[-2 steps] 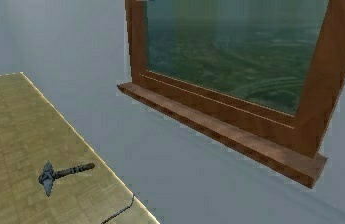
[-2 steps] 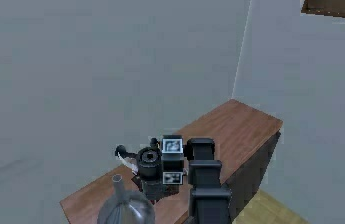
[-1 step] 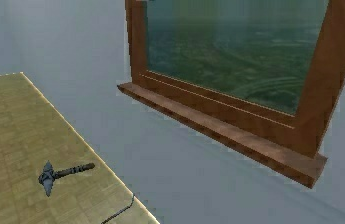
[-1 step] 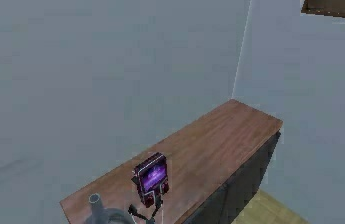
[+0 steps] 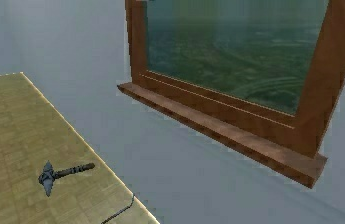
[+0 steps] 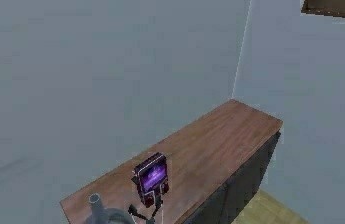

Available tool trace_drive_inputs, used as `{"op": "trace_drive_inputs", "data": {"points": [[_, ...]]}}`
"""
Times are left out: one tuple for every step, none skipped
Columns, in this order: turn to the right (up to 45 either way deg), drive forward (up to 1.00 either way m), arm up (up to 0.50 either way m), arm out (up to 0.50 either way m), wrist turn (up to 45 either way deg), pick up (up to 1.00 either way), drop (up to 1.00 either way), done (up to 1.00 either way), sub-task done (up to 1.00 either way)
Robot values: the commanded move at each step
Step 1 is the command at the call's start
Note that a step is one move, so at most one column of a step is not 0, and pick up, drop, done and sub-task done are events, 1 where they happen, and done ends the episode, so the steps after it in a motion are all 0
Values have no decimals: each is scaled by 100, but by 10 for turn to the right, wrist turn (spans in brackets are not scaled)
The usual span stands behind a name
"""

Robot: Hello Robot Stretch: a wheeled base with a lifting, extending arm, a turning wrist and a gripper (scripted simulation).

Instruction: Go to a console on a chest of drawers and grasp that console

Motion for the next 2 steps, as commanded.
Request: {"op": "trace_drive_inputs", "data": {"points": [[0,0,10,0,0,0,0,0,0],[0,0,0,0,0,0,0,100,0]]}}
